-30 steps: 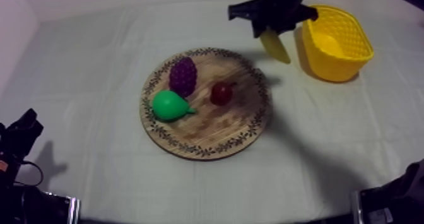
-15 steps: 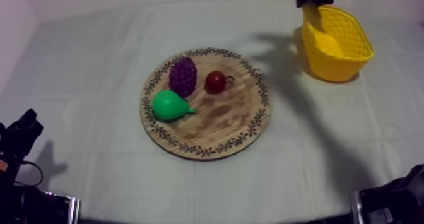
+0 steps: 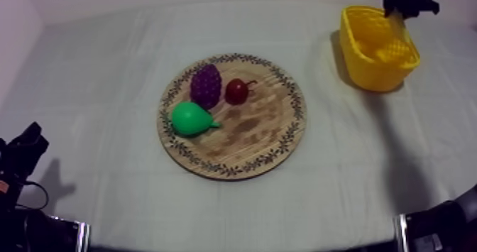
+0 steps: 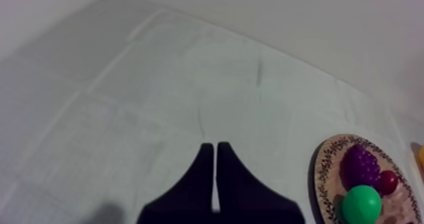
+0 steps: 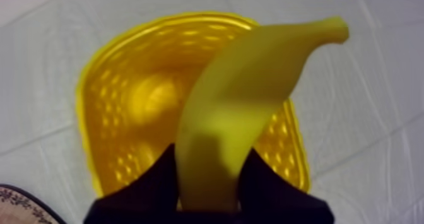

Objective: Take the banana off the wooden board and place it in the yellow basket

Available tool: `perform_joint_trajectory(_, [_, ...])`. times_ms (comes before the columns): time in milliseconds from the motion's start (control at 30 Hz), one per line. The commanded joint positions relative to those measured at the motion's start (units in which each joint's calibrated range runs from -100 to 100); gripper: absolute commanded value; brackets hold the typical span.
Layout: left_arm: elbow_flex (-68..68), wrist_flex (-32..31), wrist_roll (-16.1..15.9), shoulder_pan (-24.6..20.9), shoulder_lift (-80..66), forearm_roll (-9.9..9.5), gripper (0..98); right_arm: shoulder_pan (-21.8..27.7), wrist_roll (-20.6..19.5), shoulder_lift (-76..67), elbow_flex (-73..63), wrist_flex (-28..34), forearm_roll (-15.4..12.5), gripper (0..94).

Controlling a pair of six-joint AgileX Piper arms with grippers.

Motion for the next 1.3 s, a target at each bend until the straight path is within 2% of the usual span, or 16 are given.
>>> perform_joint_trajectory(0, [0.0, 0.0, 0.0, 0.0, 0.0, 0.03, 0.1, 0.8, 0.0, 0.7, 0.5, -0.8, -0.4, 20.8])
perform_joint_trajectory(200, [0.0, 0.0, 0.0, 0.0, 0.0, 0.03, 0.1, 1.8, 1.2, 2.3, 1.7, -4.1, -1.7, 27.1])
perform_joint_trajectory(400, [0.0, 0.0, 0.0, 0.0, 0.0, 0.03, 0.1, 0.9, 3.2, 3.2, 2.5, -8.1, -3.2, 26.6])
perform_joint_trajectory(467, [0.0, 0.0, 0.0, 0.0, 0.0, 0.03, 0.1, 0.5, 3.6, 3.3, 2.9, -8.4, -3.7, 34.1])
perform_joint_trajectory(567, [0.0, 0.0, 0.0, 0.0, 0.0, 0.03, 0.1, 0.0, 3.0, 3.4, 3.9, -8.1, -3.5, 55.3])
perform_joint_trajectory(633, [0.0, 0.0, 0.0, 0.0, 0.0, 0.03, 0.1, -0.2, 2.5, 3.4, 4.6, -7.9, -3.2, 65.6])
perform_joint_trajectory(733, [0.0, 0.0, 0.0, 0.0, 0.0, 0.03, 0.1, -0.1, 1.8, 2.7, 5.5, -8.1, -2.8, 71.9])
perform_joint_trajectory(867, [0.0, 0.0, 0.0, 0.0, 0.0, 0.03, 0.1, 0.6, 1.6, -0.7, 8.1, -10.0, -2.6, 65.6])
perform_joint_trajectory(967, [0.0, 0.0, 0.0, 0.0, 0.0, 0.03, 0.1, 1.5, 1.8, -5.6, 13.2, -14.7, -2.3, 51.9])
perform_joint_trajectory(1100, [0.0, 0.0, 0.0, 0.0, 0.0, 0.03, 0.1, 3.2, 1.5, -15.0, 25.0, -26.7, -0.7, 31.4])
perform_joint_trajectory(1267, [0.0, 0.0, 0.0, 0.0, 0.0, 0.03, 0.1, 5.5, 2.0, -27.7, 41.5, -43.1, -0.1, 17.1])
